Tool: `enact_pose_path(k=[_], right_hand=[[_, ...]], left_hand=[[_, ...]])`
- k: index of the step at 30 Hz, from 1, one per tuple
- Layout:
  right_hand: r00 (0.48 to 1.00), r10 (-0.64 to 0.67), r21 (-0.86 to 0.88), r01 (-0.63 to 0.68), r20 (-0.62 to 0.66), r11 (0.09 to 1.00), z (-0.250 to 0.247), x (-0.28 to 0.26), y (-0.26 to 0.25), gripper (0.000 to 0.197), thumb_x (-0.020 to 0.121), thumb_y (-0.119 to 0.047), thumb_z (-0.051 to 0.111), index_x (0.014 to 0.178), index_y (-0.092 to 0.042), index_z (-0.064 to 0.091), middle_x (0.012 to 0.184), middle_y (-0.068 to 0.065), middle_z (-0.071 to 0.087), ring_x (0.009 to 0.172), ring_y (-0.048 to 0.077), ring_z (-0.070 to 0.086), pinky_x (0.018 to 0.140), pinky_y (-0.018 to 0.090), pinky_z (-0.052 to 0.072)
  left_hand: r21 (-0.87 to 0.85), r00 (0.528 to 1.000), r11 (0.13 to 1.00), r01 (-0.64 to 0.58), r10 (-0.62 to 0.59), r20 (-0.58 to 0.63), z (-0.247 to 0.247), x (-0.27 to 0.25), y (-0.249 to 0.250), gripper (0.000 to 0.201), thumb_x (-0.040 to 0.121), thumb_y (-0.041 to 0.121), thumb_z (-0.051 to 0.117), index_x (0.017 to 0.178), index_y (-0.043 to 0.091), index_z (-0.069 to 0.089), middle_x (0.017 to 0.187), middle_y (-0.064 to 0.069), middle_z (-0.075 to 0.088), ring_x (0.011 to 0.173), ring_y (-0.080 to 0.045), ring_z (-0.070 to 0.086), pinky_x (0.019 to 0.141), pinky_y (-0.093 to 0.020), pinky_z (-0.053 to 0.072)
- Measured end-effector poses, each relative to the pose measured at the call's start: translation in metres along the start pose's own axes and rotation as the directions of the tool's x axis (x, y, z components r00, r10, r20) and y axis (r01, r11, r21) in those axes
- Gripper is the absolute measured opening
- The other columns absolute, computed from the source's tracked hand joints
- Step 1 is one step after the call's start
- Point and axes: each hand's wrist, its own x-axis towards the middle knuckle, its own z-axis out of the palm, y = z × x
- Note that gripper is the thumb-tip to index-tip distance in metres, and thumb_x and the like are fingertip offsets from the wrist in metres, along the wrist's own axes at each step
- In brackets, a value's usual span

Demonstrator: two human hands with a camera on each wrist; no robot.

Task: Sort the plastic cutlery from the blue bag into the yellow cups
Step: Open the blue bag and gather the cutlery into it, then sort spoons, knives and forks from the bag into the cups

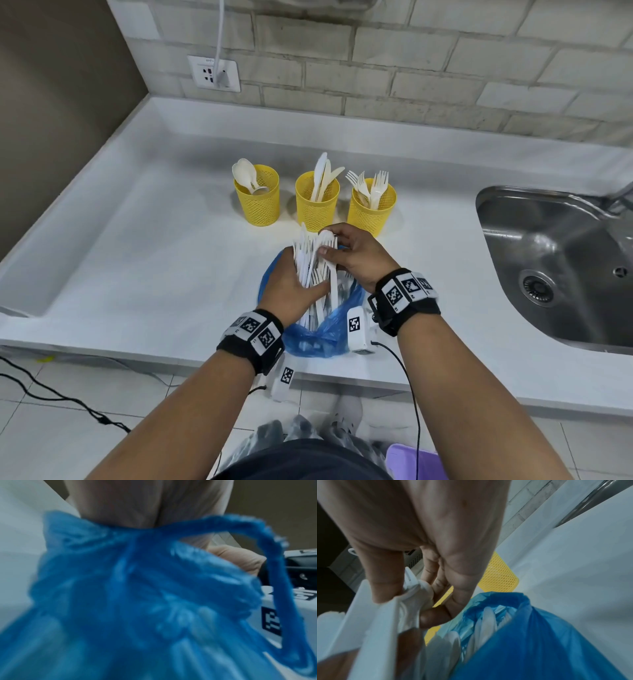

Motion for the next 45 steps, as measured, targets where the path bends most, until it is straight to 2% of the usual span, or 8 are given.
enact_pose_path(k=[8,16,22,27,33,39,43,45], right_hand=[[0.999,-0.032,-0.035,0.032,0.009,0.999,-0.007,-0.007,0.001,0.043,0.091,0.009,0.063,0.116,-0.024,0.073,0.095,0.003,0.061,0.064,0.01,0.058,0.062,0.023,0.048],[0.987,-0.135,-0.193,0.117,-0.082,0.974,0.0,-0.011,0.01,0.041,0.084,-0.003,0.069,0.122,-0.02,0.069,0.107,0.009,0.074,0.081,0.026,0.065,0.082,0.043,0.058],[0.98,-0.162,-0.27,0.125,-0.12,0.955,-0.001,-0.015,0.014,0.031,0.087,-0.004,0.07,0.116,-0.016,0.072,0.108,0.005,0.076,0.098,0.033,0.07,0.095,0.053,0.055],[0.981,-0.149,-0.388,0.091,-0.122,0.917,-0.004,-0.02,0.02,0.032,0.091,-0.001,0.067,0.108,-0.028,0.07,0.106,-0.005,0.075,0.09,0.002,0.068,0.098,0.045,0.054],[0.963,-0.255,-0.581,0.161,-0.083,0.798,0.003,-0.034,0.017,0.028,0.09,-0.002,0.063,0.114,-0.013,0.072,0.117,0.002,0.071,0.112,0.018,0.064,0.103,0.027,0.046],[0.997,-0.057,-0.411,0.074,0.055,0.909,0.018,-0.046,0.006,0.071,0.075,-0.03,0.064,0.145,-0.027,0.051,0.139,-0.011,0.059,0.132,0.004,0.052,0.114,0.028,0.04],[0.988,0.008,-0.418,0.056,0.152,0.907,0.029,-0.046,-0.003,0.095,0.086,-0.021,0.079,0.158,-0.03,0.018,0.132,-0.026,0.047,0.122,-0.015,0.047,0.099,0.0,0.031],[0.99,-0.035,-0.359,0.083,0.139,0.93,0.034,-0.04,-0.003,0.097,0.084,-0.017,0.082,0.159,-0.026,0.021,0.135,-0.025,0.05,0.117,-0.018,0.049,0.097,0.0,0.034]], left_hand=[[-0.044,0.997,0.999,-0.03,0.026,-0.079,0.008,0.005,0.007,0.041,0.078,0.022,0.085,0.115,0.025,0.065,0.096,0.021,0.068,0.084,0.023,0.058,0.067,0.002,0.039],[-0.051,0.991,0.998,0.03,-0.036,-0.129,0.015,0.015,0.014,0.027,0.079,0.022,0.077,0.104,0.03,0.069,0.086,0.019,0.068,0.075,0.02,0.059,0.061,0.0,0.04],[-0.077,0.991,0.997,0.014,-0.024,-0.131,0.014,0.016,0.014,0.026,0.084,0.024,0.074,0.11,0.031,0.073,0.098,0.013,0.075,0.091,0.005,0.067,0.072,-0.011,0.048],[-0.092,0.979,0.993,0.072,-0.088,-0.185,0.01,0.014,0.01,0.026,0.082,0.02,0.075,0.107,0.021,0.068,0.096,0.007,0.073,0.089,-0.008,0.067,0.072,-0.016,0.048],[-0.131,0.963,0.99,0.045,-0.078,-0.257,0.0,0.014,0.012,0.022,0.084,0.029,0.077,0.101,0.023,0.065,0.091,0.008,0.071,0.085,-0.004,0.066,0.072,-0.019,0.048],[-0.243,0.959,0.968,-0.062,-0.01,-0.284,-0.019,0.019,0.035,0.019,0.085,0.02,0.075,0.1,0.015,0.066,0.089,0.003,0.073,0.084,-0.012,0.069,0.073,-0.021,0.052],[-0.338,0.955,0.927,-0.161,0.059,-0.292,-0.026,0.02,0.061,0.026,0.088,0.017,0.076,0.111,0.011,0.065,0.095,-0.002,0.074,0.088,-0.013,0.072,0.079,-0.024,0.057],[-0.356,0.956,0.914,-0.192,0.092,-0.278,-0.026,0.019,0.07,0.029,0.087,0.015,0.077,0.113,0.009,0.065,0.097,-0.003,0.074,0.09,-0.015,0.073,0.081,-0.026,0.059]])
